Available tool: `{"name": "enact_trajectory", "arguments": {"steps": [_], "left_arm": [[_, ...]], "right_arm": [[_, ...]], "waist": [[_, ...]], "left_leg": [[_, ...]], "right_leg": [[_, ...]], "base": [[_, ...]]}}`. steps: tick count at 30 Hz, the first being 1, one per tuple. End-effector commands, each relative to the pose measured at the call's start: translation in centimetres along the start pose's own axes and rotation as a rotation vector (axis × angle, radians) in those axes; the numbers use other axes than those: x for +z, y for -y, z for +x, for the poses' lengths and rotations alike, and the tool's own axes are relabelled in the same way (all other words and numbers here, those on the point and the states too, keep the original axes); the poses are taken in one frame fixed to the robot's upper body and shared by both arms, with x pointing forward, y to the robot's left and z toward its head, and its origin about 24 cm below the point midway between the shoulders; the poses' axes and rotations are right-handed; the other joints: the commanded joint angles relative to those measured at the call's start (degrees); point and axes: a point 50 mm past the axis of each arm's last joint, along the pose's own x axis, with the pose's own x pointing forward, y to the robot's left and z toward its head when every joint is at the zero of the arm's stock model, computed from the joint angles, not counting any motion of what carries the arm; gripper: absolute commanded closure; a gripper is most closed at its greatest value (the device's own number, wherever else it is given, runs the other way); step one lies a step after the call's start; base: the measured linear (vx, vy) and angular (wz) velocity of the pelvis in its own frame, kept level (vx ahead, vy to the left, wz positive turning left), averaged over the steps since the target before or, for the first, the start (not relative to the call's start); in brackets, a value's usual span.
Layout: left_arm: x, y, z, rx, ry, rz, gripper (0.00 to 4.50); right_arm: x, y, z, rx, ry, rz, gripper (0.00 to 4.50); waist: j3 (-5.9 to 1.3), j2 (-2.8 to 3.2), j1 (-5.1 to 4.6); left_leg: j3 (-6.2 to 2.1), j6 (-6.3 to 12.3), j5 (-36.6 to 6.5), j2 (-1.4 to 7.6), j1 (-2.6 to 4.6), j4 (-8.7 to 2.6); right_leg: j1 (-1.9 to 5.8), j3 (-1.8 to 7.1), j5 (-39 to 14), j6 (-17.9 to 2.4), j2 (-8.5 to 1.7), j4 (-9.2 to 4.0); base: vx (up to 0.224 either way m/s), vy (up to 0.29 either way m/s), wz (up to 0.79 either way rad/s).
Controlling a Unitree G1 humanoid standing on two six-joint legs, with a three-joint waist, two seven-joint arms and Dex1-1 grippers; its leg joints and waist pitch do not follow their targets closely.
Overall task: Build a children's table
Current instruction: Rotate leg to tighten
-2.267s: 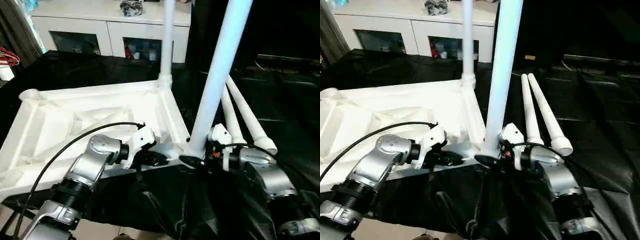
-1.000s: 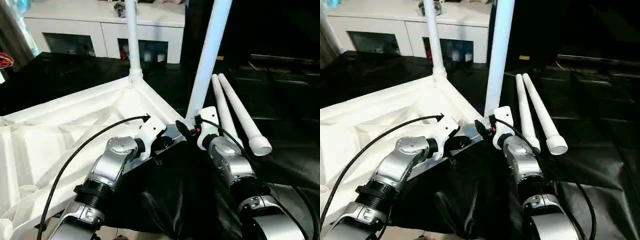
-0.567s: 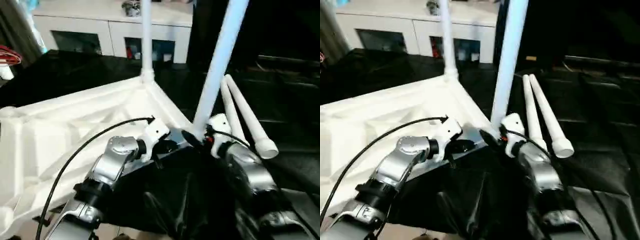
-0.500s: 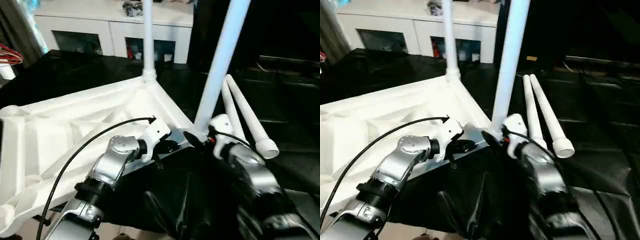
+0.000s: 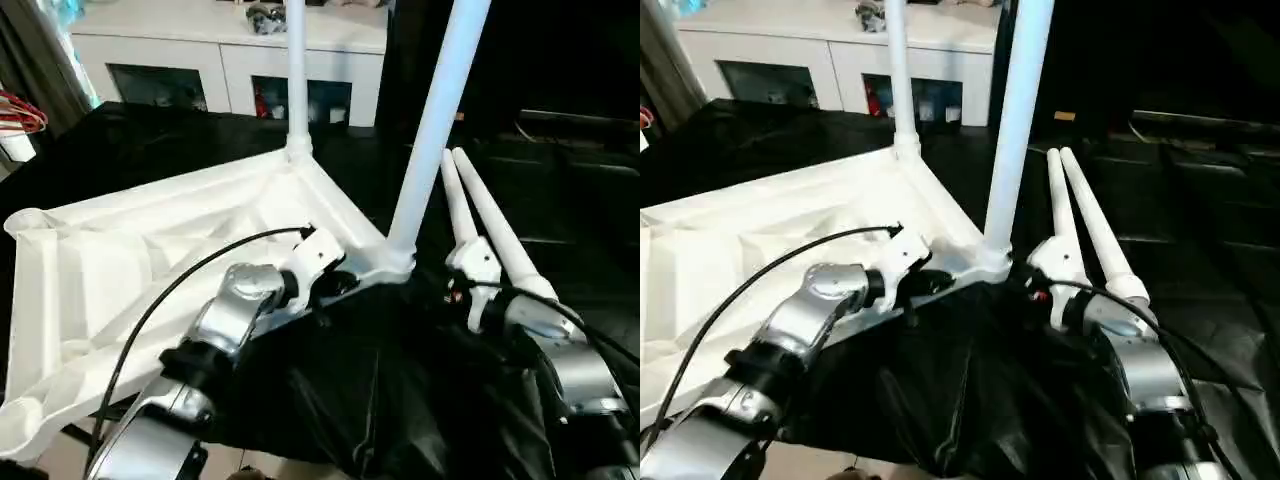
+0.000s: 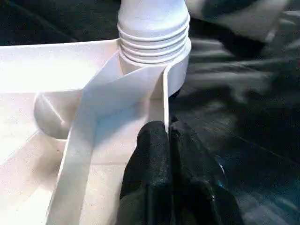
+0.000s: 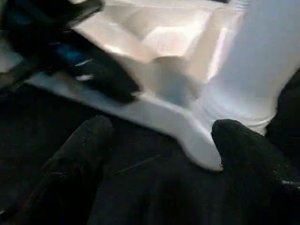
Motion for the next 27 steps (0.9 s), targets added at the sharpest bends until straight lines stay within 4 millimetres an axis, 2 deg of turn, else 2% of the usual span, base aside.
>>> {"name": "enact_trajectory", "arguments": {"steps": [1,2,4,6,10,11,12,13,15,16,17,18,20,22,26,27], "left_arm": [[2.9,-0.9,-0.4,0.034,0.146,0.021,4.22],[3.1,-1.0,-0.5,0.034,0.153,0.021,4.06],[3.6,-1.6,-1.3,0.064,0.162,0.032,3.92],[3.8,-2.2,-2.2,0.096,0.158,0.051,3.83],[4.1,-4.7,-4.9,0.283,0.151,0.046,3.74],[3.9,-5.9,-6.5,0.374,0.127,0.042,3.74],[3.7,-6.2,-7.0,0.399,0.115,0.041,3.74],[3.5,-6.7,-7.8,0.441,0.097,0.04,3.74],[2.4,-8.1,-10.6,0.57,0.025,0.039,3.74],[2.4,-8.1,-10.6,0.57,0.025,0.039,3.74],[2.1,-8.4,-11.3,0.599,0.002,0.039,3.74],[1.4,-8.9,-12.6,0.648,-0.04,0.037,3.74],[0.2,-9.9,-15.4,0.757,-0.128,0.028,3.74],[-0.9,-10.7,-18.0,0.861,-0.218,0.027,3.74],[-2.3,-11.5,-21.1,1.007,-0.352,0.038,4.08],[-2.3,-11.5,-21.1,1.007,-0.352,0.038,4.08]], "right_arm": [[0.5,-0.3,-0.1,0.018,-0.008,-0.018,0.67],[0.4,-0.5,0.0,0.014,-0.017,-0.018,0.67],[0.2,-1.0,0.7,0.008,-0.046,-0.014,0.67],[0.0,-1.3,1.2,0.006,-0.062,-0.017,0.67],[-0.1,-1.9,2.3,-0.005,-0.069,0.007,0.67],[-0.1,-2.2,2.8,-0.019,-0.075,0.017,0.67],[-0.1,-2.2,3.0,-0.026,-0.078,0.019,0.67],[-0.1,-2.2,3.3,-0.038,-0.079,0.021,0.67],[0.0,-2.2,4.1,-0.072,-0.075,0.03,0.67],[0.0,-2.2,4.1,-0.072,-0.075,0.03,0.67],[0.1,-2.2,4.4,-0.081,-0.078,0.038,0.67],[0.1,-2.1,4.7,-0.093,-0.08,0.039,0.67],[0.3,-2.1,5.4,-0.105,-0.091,0.039,0.67],[0.2,-2.1,5.8,-0.119,-0.115,0.037,0.67],[-0.2,-1.5,6.3,-0.163,-0.159,0.052,0.67],[-0.2,-1.5,6.3,-0.163,-0.159,0.052,0.67]], "waist": [[-4.24,-1.21,0.3],[-4.32,-1.18,0.18],[-4.38,-0.87,0.25],[-4.38,-0.86,0.15],[-4.21,-0.74,-0.12],[-4.17,-0.64,-0.24],[-4.1,-0.53,-0.39],[-4.05,-0.61,-0.45],[-4.01,-0.32,-0.94],[-3.99,-0.27,-1.02],[-3.97,-0.67,-1.16],[-3.99,-0.47,-0.99],[-4.06,-0.44,-1.11],[-4.05,-0.26,-1.25],[-3.92,-0.17,-1.48],[-3.86,-0.07,-1.33]], "left_leg": [[-0.89,4.83,-10.32,2.09,0.26,-3.45],[-0.98,4.92,-9.1,2.05,-0.07,-3.42],[-0.89,4.85,-9.06,2.36,0.31,-3.31],[-0.93,4.69,-8.99,2.27,0.14,-3.33],[-0.89,4.02,-9.83,2.25,0.37,-3.4],[-0.9,3.51,-10.26,2.28,0.45,-3.45],[-0.94,3.09,-10.78,2.23,0.5,-3.56],[-0.92,2.84,-11.11,2.23,0.58,-3.61],[-1.04,1.73,-12.21,2.23,0.6,-3.79],[-1.1,1.51,-12.58,2.23,0.7,-3.84],[-0.97,1.38,-12.79,2.21,0.78,-3.8],[-0.92,1.35,-12.63,2.31,1.03,-3.81],[-1.13,0.92,-12.21,2.36,0.67,-4.0],[-1.12,0.62,-12.23,2.31,0.81,-3.99],[-1.2,-0.23,-13.95,2.28,1.09,-4.16],[-1.09,-0.64,-15.03,2.29,1.39,-4.14]], "right_leg": [[3.13,2.63,-17.13,-8.19,-4.85,-5.25],[3.34,2.56,-15.28,-8.6,-4.8,-4.93],[2.98,2.66,-13.02,-10.48,-4.91,-4.73],[3.06,2.57,-12.06,-11.05,-4.84,-4.47],[3.0,2.58,-13.24,-10.67,-4.79,-4.49],[2.93,2.59,-14.07,-10.36,-4.73,-4.5],[2.81,2.56,-14.94,-9.98,-4.61,-4.58],[2.77,2.58,-15.49,-9.8,-4.61,-4.68],[2.64,2.61,-16.48,-9.46,-4.55,-4.58],[2.58,2.61,-16.81,-9.34,-4.57,-4.57],[2.56,2.7,-16.85,-9.12,-4.52,-4.71],[2.3,2.82,-16.37,-9.39,-4.49,-4.69],[2.51,2.8,-14.82,-9.83,-4.57,-4.1],[2.51,2.86,-13.82,-9.71,-4.53,-4.12],[2.26,2.92,-14.71,-9.82,-4.48,-4.14],[1.91,3.01,-15.29,-9.89,-4.45,-4.28]], "base": [[0.0,0.0,0.0],[0.0,0.0,0.0],[0.0,0.0,0.0],[0.0,0.0,0.0],[0.0,0.0,0.0],[0.0,0.0,0.0],[0.0,0.0,0.0],[0.0,0.0,0.0],[0.0,0.0,0.0],[0.0,0.0,0.0],[0.0,0.0,0.0],[0.0,0.0,0.0],[0.0,0.0,0.0],[0.0,0.0,0.0],[0.0,0.0,0.0],[0.0,0.0,0.0]]}}
